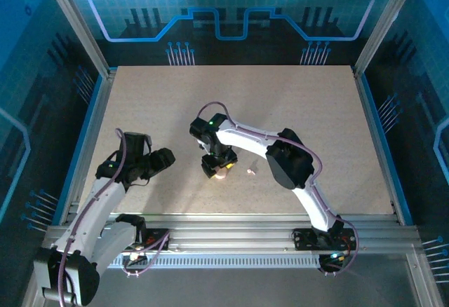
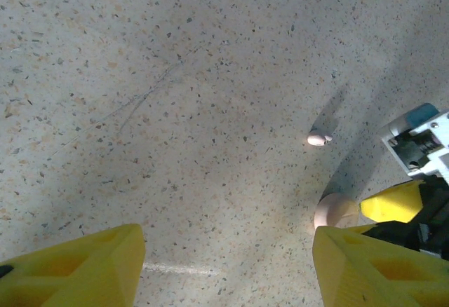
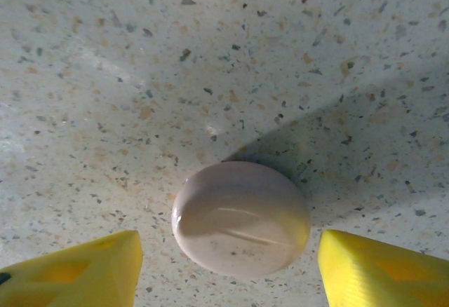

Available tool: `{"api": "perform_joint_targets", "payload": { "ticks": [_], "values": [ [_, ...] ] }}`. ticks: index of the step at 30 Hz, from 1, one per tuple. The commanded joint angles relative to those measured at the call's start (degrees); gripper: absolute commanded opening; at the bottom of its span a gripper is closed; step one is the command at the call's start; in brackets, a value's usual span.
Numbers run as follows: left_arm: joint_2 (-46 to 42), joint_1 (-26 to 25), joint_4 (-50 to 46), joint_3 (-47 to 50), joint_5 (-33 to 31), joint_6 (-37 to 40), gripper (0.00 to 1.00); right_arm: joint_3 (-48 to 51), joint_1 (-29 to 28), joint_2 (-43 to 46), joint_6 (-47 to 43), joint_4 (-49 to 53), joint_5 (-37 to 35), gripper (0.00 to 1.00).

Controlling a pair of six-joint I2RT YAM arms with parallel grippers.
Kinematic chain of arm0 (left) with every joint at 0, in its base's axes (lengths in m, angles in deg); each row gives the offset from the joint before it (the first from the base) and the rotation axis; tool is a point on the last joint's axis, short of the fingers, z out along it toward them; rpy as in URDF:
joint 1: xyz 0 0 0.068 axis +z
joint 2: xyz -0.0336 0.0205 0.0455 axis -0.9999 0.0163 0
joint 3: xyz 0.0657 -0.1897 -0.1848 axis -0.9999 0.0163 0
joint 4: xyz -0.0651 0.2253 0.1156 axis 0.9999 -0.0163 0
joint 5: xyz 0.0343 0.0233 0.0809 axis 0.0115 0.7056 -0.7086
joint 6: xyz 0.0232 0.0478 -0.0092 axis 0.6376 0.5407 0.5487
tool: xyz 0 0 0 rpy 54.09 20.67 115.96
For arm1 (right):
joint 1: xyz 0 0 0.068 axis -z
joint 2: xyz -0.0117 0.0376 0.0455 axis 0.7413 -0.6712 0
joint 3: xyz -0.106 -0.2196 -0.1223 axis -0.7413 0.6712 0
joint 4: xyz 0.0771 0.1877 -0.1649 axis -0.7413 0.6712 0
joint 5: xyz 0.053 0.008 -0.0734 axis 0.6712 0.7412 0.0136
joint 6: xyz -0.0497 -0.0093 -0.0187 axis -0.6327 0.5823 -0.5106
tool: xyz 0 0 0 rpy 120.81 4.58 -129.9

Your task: Insert the wireless bluetooth earbuds into the charging case

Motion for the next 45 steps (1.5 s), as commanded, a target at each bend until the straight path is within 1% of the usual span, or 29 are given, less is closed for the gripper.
{"api": "perform_joint_targets", "payload": {
  "ticks": [1, 7, 13, 16, 19, 23, 29, 36, 41, 45],
  "values": [
    [-0.7, 0.7, -0.8, 1.0, 1.6, -0.2, 0.64, -1.9, -0.7, -1.9, 1.4, 2.1, -0.6, 0.68],
    [-0.8, 0.7, -0.6, 1.1, 1.7, -0.1, 0.64, -1.5, -0.6, -3.3, 2.2, 1.5, -0.1, 0.66],
    [-0.7, 0.7, -0.5, 1.1, 1.8, 0.1, 0.63, -0.9, -0.4, -3.0, 2.9, 1.1, -1.0, 0.57],
    [-0.9, 0.7, -0.2, 1.1, 1.9, 0.5, 0.63, 0.0, -0.1, -1.6, 3.2, 0.6, -1.7, 0.53],
    [-1.5, 0.7, 0.7, 1.3, 2.5, 1.5, 0.61, 1.2, 0.2, 1.0, 3.9, -0.4, -2.2, 0.52],
    [-4.1, 0.7, 2.9, 2.2, 4.5, 3.2, 0.59, 4.0, 0.8, 7.1, 5.6, -4.3, -2.2, 0.52],
    [-12.9, 0.4, 10.1, 5.6, 7.6, 6.1, 0.57, 10.5, 1.8, 17.4, 10.1, -14.3, 0.2, 0.52],
    [-24.6, 0.0, 20.3, 11.2, 9.3, 7.4, 0.5, 17.4, 2.0, 27.2, 15.5, -24.9, 2.7, 0.51],
    [-29.8, -0.4, 27.9, 14.3, 11.3, 7.4, 0.45, 22.1, 2.3, 33.4, 18.6, -33.6, 4.7, 0.51],
    [-32.2, -1.2, 35.5, 17.6, 12.4, 7.3, 0.41, 23.5, 2.2, 36.2, 19.9, -37.2, 6.1, 0.5]
  ]
}}
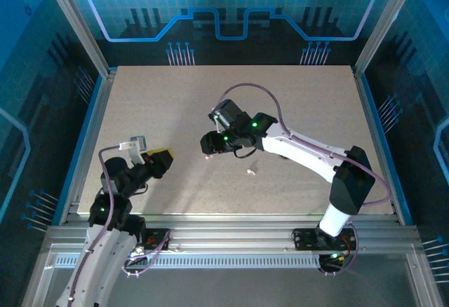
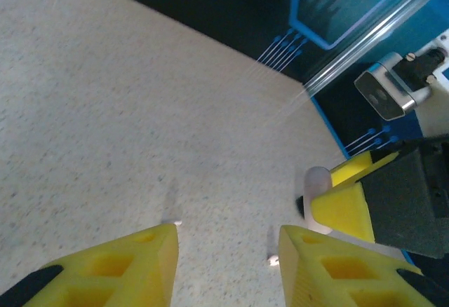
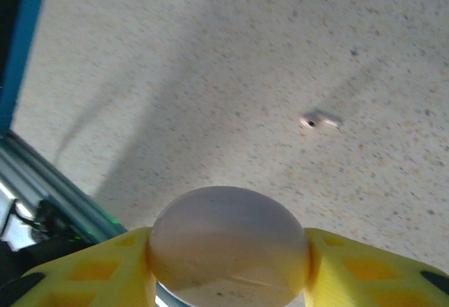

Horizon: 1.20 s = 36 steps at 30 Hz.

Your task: Insert the wireless bluetooth earbuds into the charging case

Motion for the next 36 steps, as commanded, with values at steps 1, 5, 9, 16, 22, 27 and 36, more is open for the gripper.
{"api": "perform_joint_targets", "payload": {
  "ticks": [1, 5, 9, 16, 22, 27, 36],
  "values": [
    [-1.6, -1.0, 10.7, 2.7, 2.7, 1.1, 0.41, 1.3, 0.6, 3.7, 2.7, -6.9, 2.2, 0.5],
    [-1.7, -2.5, 16.1, 4.7, 3.3, 2.2, 0.45, 3.0, 0.5, 6.5, 3.5, -10.1, 1.6, 0.5],
    [-1.1, -3.6, 21.0, 6.5, 4.0, 3.1, 0.45, 4.2, 0.5, 8.9, 4.2, -11.7, 1.0, 0.49],
    [5.1, -6.2, 30.3, 8.1, 7.3, 6.0, 0.48, 7.4, 0.5, 12.7, 4.2, -14.8, 0.6, 0.49],
    [9.7, -11.0, 35.0, 7.9, 7.7, 12.4, 0.54, 9.6, 0.2, 13.2, 5.5, -19.1, 2.0, 0.49],
    [11.4, -15.2, 33.7, 6.9, 5.9, 19.2, 0.56, 11.6, -0.5, 13.7, 7.9, -23.8, 2.1, 0.49],
    [11.4, -18.2, 33.4, 6.8, 1.8, 24.5, 0.58, 15.8, -2.3, 13.7, 13.5, -30.9, 4.9, 0.49]
  ]
}}
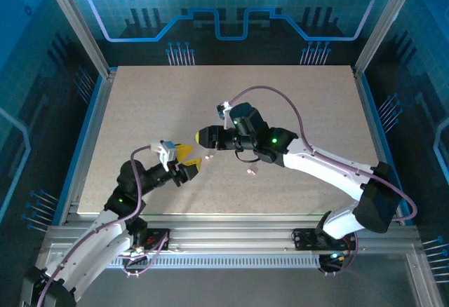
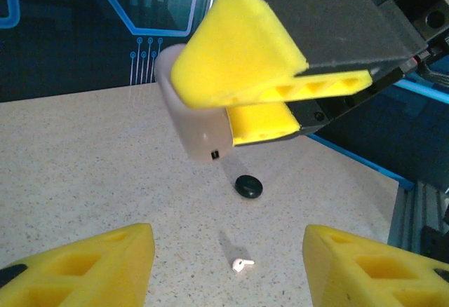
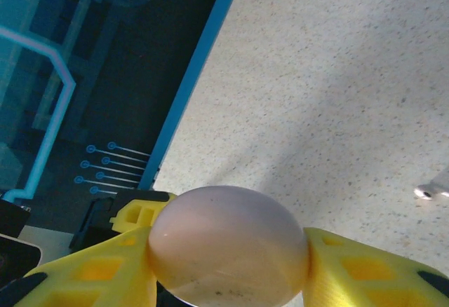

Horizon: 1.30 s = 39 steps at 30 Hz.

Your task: Insert the wireless bluetooth earbuds into the charging case

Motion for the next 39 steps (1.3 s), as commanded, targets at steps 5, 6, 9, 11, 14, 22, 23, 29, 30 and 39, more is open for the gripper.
{"api": "perform_joint_targets", "payload": {
  "ticks": [5, 6, 9, 11, 14, 22, 23, 29, 30, 39],
  "values": [
    [-1.2, -0.8, 2.1, -0.5, -4.7, 3.7, 0.6, 1.5, -3.2, 0.9, 4.0, -6.1, 2.0, 0.49],
    [-1.3, -0.7, 2.0, -0.5, -5.0, 3.6, 0.61, 1.5, -3.4, 0.7, 4.3, -6.1, 2.0, 0.49],
    [-1.9, -0.8, 2.6, -0.2, -5.1, 3.4, 0.61, 1.7, -4.1, 0.3, 5.1, -6.5, 1.9, 0.49],
    [-2.3, -0.8, 2.9, 0.0, -5.4, 3.3, 0.61, 1.9, -4.5, -0.1, 5.8, -7.2, 1.9, 0.49],
    [-2.8, -0.8, 3.1, 0.1, -5.9, 3.1, 0.6, 1.9, -5.0, -0.8, 6.4, -7.9, 2.0, 0.49],
    [-4.5, -0.8, 3.3, 0.5, -8.8, 2.5, 0.53, 1.9, -6.0, -2.6, 8.0, -9.2, 2.2, 0.49],
    [-4.5, -0.8, 3.4, 0.6, -9.0, 2.5, 0.53, 2.0, -6.1, -2.7, 8.1, -9.3, 2.2, 0.49],
    [-4.8, -0.8, 3.3, 0.7, -10.0, 2.2, 0.47, 2.1, -6.3, -3.0, 8.4, -9.6, 2.6, 0.49],
    [-4.7, -0.8, 3.2, 0.8, -10.1, 2.3, 0.45, 2.1, -6.3, -3.0, 8.5, -9.8, 2.6, 0.49],
    [-5.0, -0.8, 2.6, 0.7, -9.6, 2.6, 0.3, 2.0, -6.5, -2.8, 8.3, -11.1, 2.9, 0.53]
  ]
}}
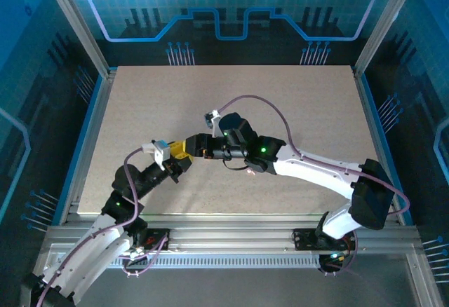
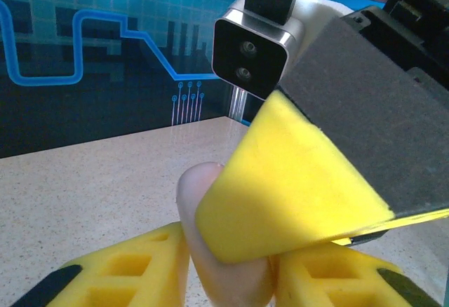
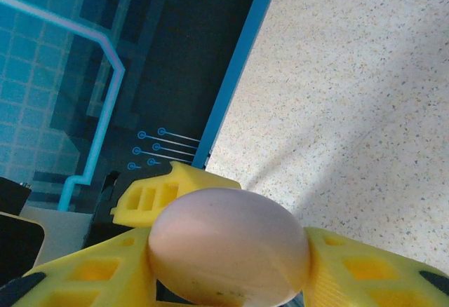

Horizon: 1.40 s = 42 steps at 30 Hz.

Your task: Insert the wireless bluetooth earbuds into the charging case

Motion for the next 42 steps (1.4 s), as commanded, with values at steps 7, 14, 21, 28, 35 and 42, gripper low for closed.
{"api": "perform_joint_targets", "payload": {
  "ticks": [7, 14, 21, 28, 35, 42],
  "values": [
    [-0.9, -0.1, -0.7, -0.3, 0.7, -0.2, 0.25, 2.3, -1.1, 3.5, -4.6, -2.2, -1.8, 0.66],
    [-0.7, -0.1, -0.5, -0.9, 3.8, -1.4, 0.23, 5.6, -0.2, 11.6, -17.2, 0.6, -5.2, 0.68],
    [1.3, -0.1, 2.4, -2.0, 10.7, -2.8, 0.22, 8.9, 3.1, 20.8, -41.2, 5.6, 0.5, 0.65],
    [3.4, -0.1, 7.6, -2.1, 17.1, -4.5, 0.21, 11.7, 6.0, 25.9, -69.7, 11.5, 8.4, 0.62],
    [3.9, -0.1, 10.7, -1.7, 20.4, -5.9, 0.22, 8.1, 8.7, 22.8, -79.5, 17.0, 12.9, 0.64],
    [4.4, -0.2, 12.8, -1.4, 21.8, -6.7, 0.22, 4.1, 9.9, 16.9, -81.1, 18.4, 19.6, 0.62]
  ]
}}
